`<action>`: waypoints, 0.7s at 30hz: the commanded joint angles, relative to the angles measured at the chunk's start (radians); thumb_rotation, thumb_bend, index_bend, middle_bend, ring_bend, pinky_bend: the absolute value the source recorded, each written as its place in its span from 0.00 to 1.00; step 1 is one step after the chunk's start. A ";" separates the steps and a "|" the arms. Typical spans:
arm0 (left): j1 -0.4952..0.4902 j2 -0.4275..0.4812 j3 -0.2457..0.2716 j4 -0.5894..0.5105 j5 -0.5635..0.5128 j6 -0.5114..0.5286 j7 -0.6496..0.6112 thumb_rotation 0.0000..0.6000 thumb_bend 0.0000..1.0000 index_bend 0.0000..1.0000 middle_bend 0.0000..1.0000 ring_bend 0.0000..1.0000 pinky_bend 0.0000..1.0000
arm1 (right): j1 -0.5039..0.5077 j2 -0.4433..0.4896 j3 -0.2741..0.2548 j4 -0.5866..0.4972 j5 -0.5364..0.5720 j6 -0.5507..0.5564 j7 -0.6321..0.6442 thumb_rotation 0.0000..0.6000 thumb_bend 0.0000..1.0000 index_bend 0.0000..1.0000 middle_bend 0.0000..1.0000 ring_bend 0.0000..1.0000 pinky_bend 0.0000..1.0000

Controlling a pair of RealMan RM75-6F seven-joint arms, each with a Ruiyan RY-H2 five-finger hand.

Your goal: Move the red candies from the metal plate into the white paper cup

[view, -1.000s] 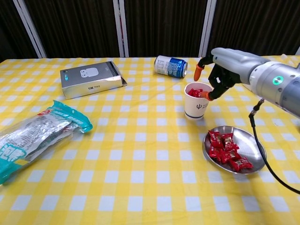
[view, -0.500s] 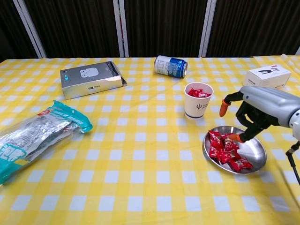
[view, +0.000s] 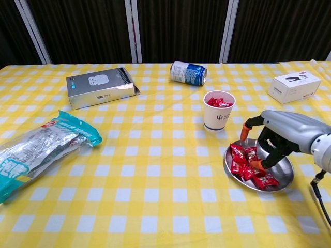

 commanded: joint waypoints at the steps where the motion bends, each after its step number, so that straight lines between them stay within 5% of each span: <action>1: 0.000 0.000 0.000 0.000 -0.002 -0.002 0.000 1.00 0.04 0.00 0.00 0.00 0.00 | 0.001 -0.014 0.004 0.025 0.018 -0.022 -0.001 1.00 0.29 0.37 0.83 0.84 0.95; 7: -0.003 0.001 -0.002 -0.006 -0.007 -0.006 0.004 1.00 0.04 0.00 0.00 0.00 0.00 | 0.002 -0.025 0.011 0.060 0.035 -0.049 0.000 1.00 0.29 0.38 0.83 0.84 0.95; 21: -0.003 0.003 -0.003 -0.009 -0.012 -0.009 0.005 1.00 0.04 0.00 0.00 0.00 0.00 | -0.003 -0.040 0.017 0.086 0.020 -0.072 0.017 1.00 0.39 0.58 0.83 0.84 0.95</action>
